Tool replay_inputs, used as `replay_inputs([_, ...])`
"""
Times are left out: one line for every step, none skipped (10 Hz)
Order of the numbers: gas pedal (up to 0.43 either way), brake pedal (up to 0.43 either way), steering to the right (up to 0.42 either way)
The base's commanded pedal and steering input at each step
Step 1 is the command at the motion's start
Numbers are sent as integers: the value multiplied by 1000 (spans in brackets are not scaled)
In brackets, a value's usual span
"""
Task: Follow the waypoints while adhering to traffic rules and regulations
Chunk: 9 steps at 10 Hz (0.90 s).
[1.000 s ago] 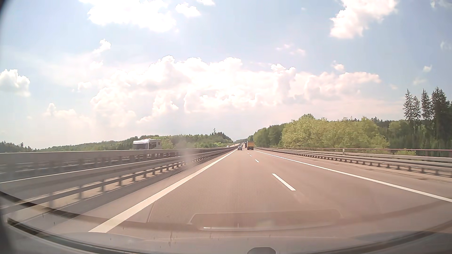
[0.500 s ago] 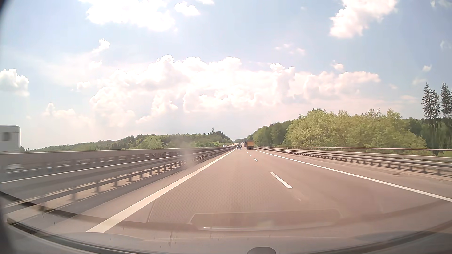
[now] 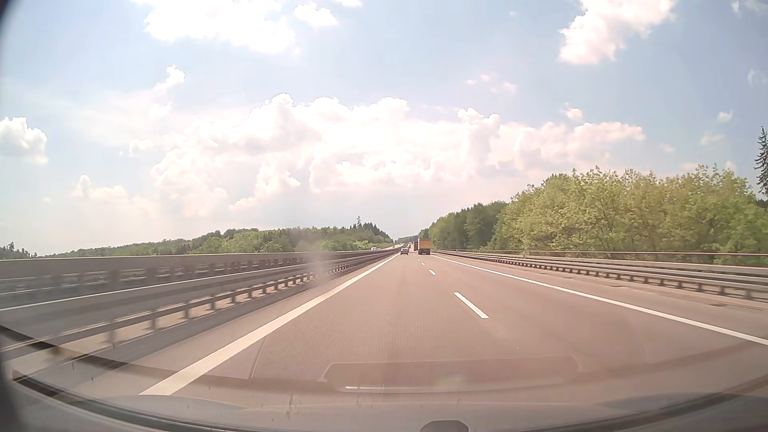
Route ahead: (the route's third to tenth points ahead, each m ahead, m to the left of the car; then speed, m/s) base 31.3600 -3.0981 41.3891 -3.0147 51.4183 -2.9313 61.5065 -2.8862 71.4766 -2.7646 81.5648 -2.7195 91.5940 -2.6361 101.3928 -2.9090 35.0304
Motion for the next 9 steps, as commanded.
replay_inputs([268, 0, 0])
replay_inputs([268, 0, 0])
replay_inputs([268, 0, -1])
replay_inputs([268, 0, -1])
replay_inputs([268, 0, -1])
replay_inputs([268, 0, -2])
replay_inputs([268, 0, -3])
replay_inputs([268, 0, -3])
replay_inputs([280, 0, -3])
